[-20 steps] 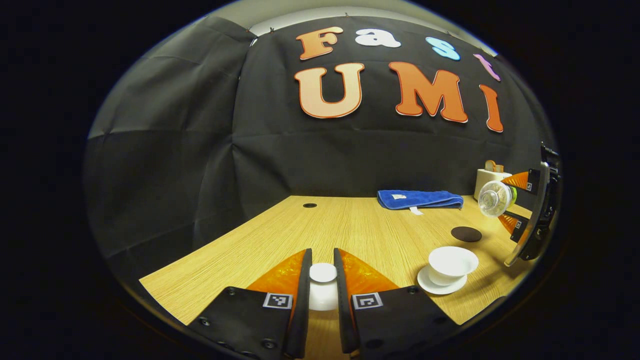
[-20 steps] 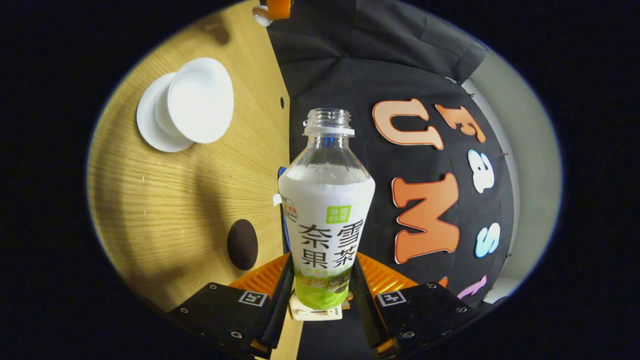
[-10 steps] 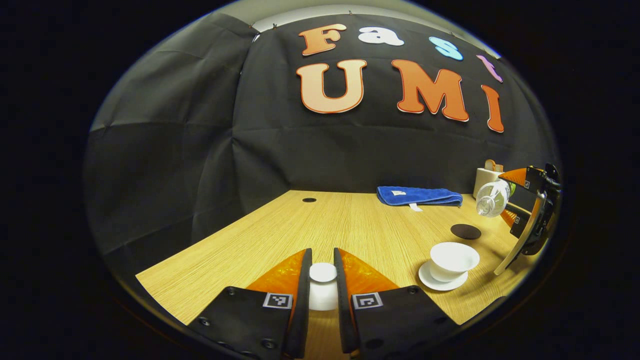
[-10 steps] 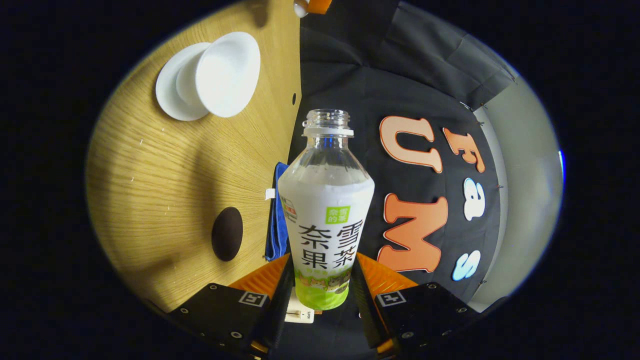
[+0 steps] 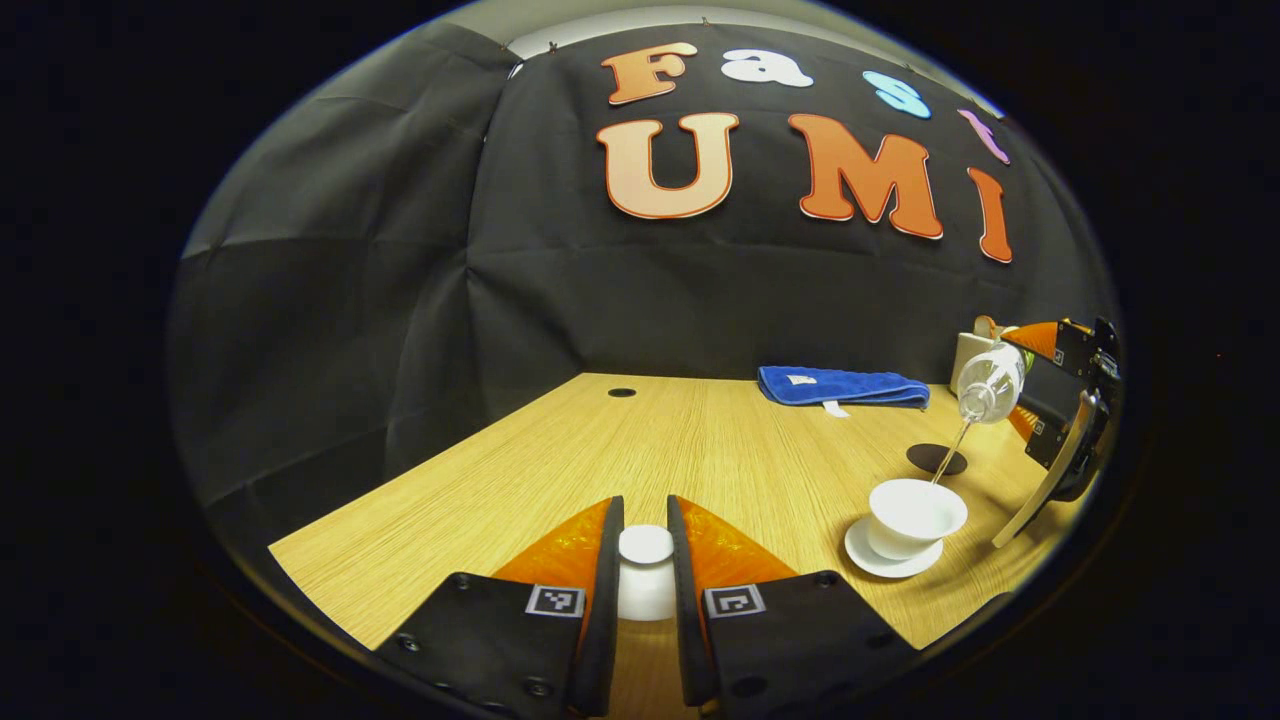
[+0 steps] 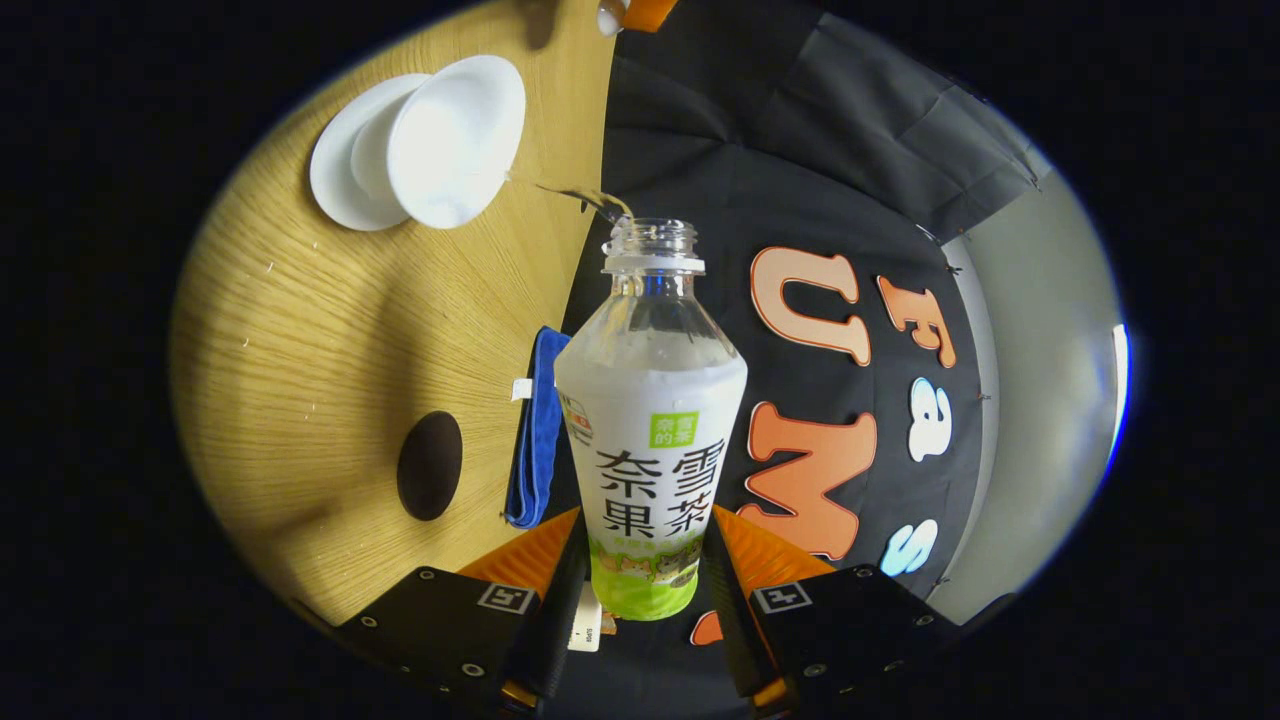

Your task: Open the teacup lid with one hand, grasp the water bottle and pour water into the teacup with the other hand; after pouring, place the water bottle on the coaster and then close the teacup lid.

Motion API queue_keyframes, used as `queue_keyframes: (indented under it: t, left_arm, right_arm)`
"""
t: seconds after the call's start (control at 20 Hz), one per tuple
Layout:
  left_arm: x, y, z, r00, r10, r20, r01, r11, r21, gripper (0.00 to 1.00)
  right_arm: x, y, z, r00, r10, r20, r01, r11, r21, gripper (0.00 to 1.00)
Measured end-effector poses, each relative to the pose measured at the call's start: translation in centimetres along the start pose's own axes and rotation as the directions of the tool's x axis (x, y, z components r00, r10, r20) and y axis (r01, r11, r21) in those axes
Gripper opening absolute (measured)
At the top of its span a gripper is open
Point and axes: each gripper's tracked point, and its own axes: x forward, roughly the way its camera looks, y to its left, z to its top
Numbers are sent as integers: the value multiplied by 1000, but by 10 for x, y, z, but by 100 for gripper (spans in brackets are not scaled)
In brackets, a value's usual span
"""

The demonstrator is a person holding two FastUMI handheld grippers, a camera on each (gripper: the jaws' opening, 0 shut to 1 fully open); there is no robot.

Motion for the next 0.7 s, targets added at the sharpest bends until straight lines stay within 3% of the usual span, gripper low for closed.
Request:
queue_keyframes:
  t: [0.05, 0.45, 0.7]
  left_arm:
    - [-1, 0, 1, 1000, 0, 4, 0, 1000, 0, 30]
    - [-1, 0, 0, 1000, 1, 1, -1, 1000, -14, 30]
    - [-2, -1, 1, 1000, 2, 5, -2, 1000, -12, 30]
  right_arm:
    - [1, 0, -1, 1000, -4, 0, 4, 1000, 0, 62]
    - [4, -9, 0, 998, -59, 17, 60, 997, -38, 67]
    - [5, -14, 2, 997, -70, 32, 72, 995, -63, 62]
